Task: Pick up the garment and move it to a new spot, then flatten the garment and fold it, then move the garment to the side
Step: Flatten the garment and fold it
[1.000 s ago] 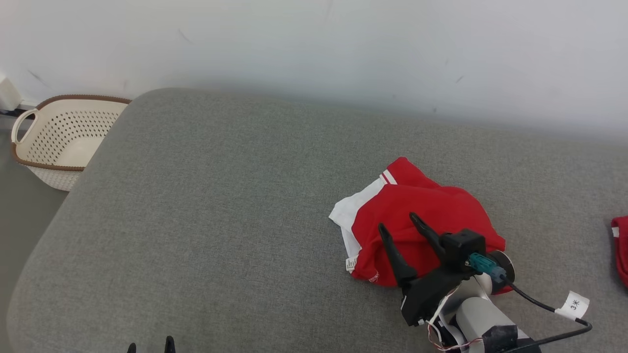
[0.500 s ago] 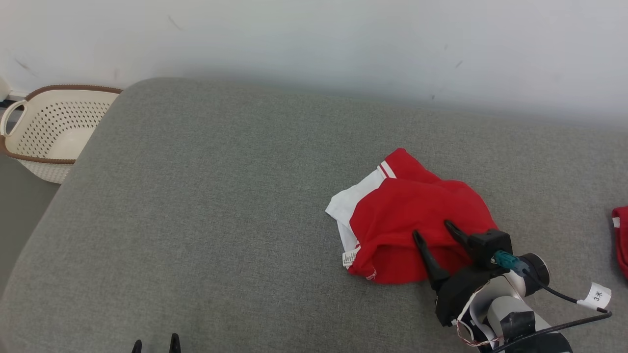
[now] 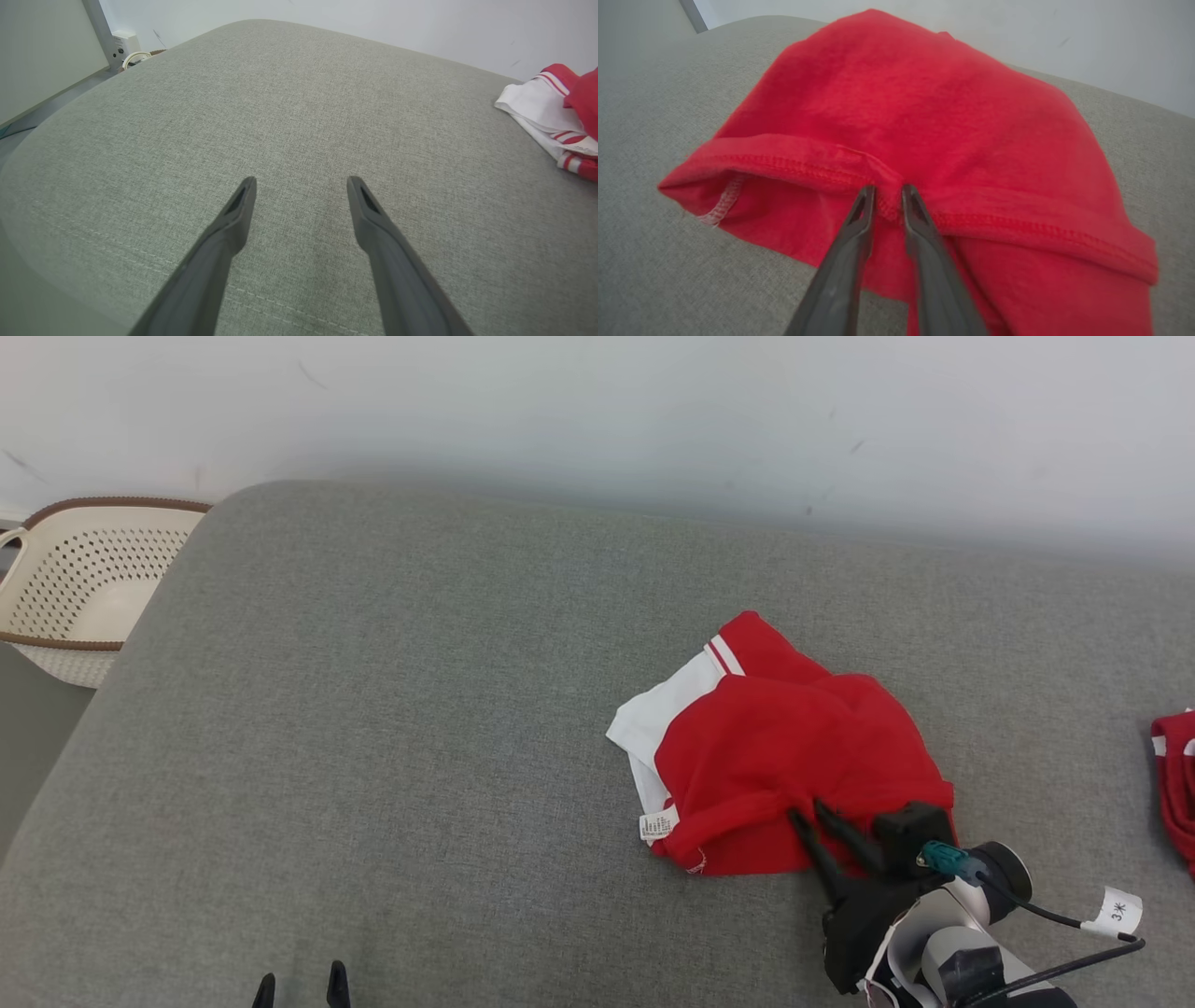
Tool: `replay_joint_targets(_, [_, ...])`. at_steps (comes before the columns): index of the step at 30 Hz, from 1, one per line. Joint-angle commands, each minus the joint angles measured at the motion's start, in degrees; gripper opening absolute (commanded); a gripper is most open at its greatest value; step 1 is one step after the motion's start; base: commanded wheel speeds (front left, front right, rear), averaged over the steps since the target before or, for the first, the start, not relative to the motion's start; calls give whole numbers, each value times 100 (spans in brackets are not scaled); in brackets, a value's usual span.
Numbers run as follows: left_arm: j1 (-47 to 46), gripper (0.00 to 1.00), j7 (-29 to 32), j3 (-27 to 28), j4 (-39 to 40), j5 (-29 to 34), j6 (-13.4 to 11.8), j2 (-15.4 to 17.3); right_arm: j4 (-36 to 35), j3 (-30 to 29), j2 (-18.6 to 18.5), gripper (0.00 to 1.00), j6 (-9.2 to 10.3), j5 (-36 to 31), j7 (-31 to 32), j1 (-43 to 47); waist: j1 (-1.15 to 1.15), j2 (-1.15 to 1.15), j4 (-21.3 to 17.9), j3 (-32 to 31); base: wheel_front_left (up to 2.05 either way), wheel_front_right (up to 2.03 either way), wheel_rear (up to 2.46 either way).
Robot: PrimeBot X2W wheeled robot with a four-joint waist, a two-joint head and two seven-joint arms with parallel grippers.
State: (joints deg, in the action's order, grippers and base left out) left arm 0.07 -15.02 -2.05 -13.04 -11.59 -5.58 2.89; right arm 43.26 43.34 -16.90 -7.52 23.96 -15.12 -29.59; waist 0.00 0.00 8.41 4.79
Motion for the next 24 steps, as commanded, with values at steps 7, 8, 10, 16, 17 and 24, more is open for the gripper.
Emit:
replay_joint_targets(7, [-39,100,-20,99,-64,-91,33,2,85,-7,13,0,6,141,-1,-105,0,0,-18,12,0,0,0])
replay_joint_targets(8, [-45,100,-20,106,-70,-96,41,1,33,-29,24,0,6,113,-1,-124,0,0,-21,6,0,0,0])
replay_joint_targets(10, [-37,100,-20,123,-68,-90,75,2,-193,-132,36,0,6,37,-3,-103,0,0,-33,-18,0,0,0])
replay_joint_targets(16, [120,100,-20,191,-30,-53,143,1,-1507,-971,28,0,6,-508,-1,414,0,0,-162,-176,0,0,0])
replay_joint_targets(17, [135,100,-20,204,-31,-39,157,3,-1723,-1110,55,0,6,-611,-2,497,0,0,-192,-206,0,0,0])
replay_joint_targets(24, [36,100,-20,147,-64,-11,228,2,-2768,-1518,292,0,6,-1050,-2,457,0,0,-332,-356,0,0,0])
